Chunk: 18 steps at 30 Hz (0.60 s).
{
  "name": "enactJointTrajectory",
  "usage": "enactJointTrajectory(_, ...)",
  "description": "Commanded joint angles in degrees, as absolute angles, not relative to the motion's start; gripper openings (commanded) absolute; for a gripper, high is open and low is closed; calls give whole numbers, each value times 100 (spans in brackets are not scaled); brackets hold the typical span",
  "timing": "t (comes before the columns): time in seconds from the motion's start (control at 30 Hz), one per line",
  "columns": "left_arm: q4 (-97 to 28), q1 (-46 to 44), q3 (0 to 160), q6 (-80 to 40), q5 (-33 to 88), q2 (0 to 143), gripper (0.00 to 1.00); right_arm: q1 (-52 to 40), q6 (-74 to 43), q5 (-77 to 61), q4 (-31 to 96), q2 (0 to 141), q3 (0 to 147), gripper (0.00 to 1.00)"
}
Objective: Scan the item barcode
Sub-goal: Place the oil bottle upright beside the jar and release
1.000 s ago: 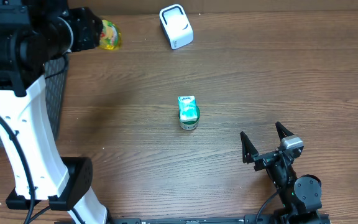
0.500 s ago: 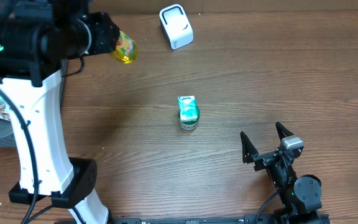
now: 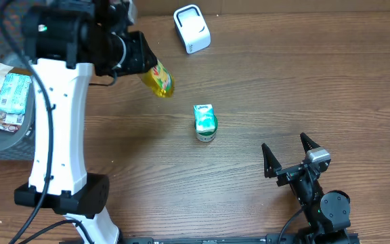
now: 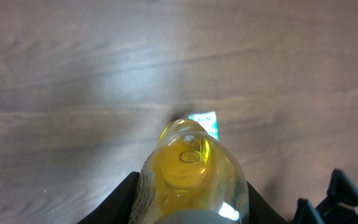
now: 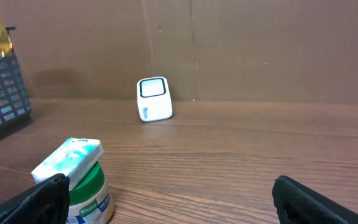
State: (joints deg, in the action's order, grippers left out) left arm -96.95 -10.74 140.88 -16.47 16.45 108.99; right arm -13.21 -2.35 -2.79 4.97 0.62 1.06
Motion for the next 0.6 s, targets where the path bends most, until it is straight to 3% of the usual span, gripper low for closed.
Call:
enactJointTrajectory(0.0,-9660,-1332,13603,-1800,1243,10836,13,-1347,-204,-303,467,16,47,100)
enactJointTrajectory(0.23,-8858,-1984,12433,-2633,-1,10838,9,-1347,-204,-305,467,16,47,100)
enactJointTrajectory(0.33,-8156,-2322,11843,-2891,-329,10838,13,-1347,-204,-303,464,16,47,100)
enactJointTrajectory(0.43,-7338,-2655,11170,-3308,-930,10838,7,-1347,-204,-303,467,16,47,100)
enactJointTrajectory(0.57,-6394,-2989,10377,-3798,-1789,10836,8,-1347,-204,-303,464,16,47,100)
